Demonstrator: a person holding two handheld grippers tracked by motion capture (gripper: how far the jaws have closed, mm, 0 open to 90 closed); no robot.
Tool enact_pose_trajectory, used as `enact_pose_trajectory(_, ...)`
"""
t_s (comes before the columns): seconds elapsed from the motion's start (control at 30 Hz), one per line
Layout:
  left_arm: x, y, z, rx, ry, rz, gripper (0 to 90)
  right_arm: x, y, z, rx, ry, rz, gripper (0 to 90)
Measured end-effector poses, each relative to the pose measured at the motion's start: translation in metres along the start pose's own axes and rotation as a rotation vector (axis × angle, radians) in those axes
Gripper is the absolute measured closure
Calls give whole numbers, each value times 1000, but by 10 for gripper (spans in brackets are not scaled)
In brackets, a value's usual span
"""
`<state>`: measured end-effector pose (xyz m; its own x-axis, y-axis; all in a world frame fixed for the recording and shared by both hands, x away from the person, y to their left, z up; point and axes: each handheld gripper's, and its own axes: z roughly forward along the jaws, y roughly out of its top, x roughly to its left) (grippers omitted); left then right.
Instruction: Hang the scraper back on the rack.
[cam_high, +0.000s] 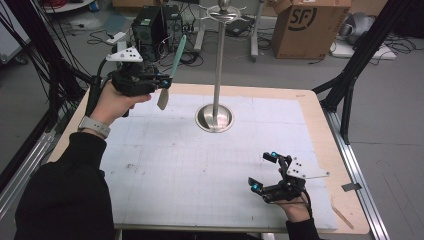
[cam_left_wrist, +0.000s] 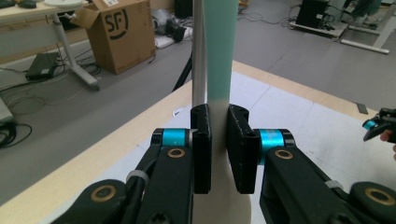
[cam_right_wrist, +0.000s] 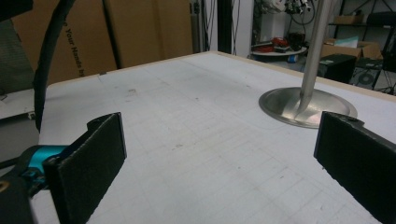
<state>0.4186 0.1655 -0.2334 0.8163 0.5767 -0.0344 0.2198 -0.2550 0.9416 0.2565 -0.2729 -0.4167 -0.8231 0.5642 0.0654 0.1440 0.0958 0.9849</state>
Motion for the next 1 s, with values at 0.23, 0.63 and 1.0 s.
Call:
enact_pose_trajectory(0.23, 1, 22, 9, -57, -16, -7, 807, 0, 0, 0, -2, 2, 0, 12)
enact_pose_trajectory(0.63, 9, 35, 24, -49, -4, -8, 807, -2, -1, -5, -3, -6, 11, 12)
enact_pose_trajectory(1.0, 12, 33, 32, -47, -12, -16, 807, -5, -3, -9, -10, -16, 18, 12)
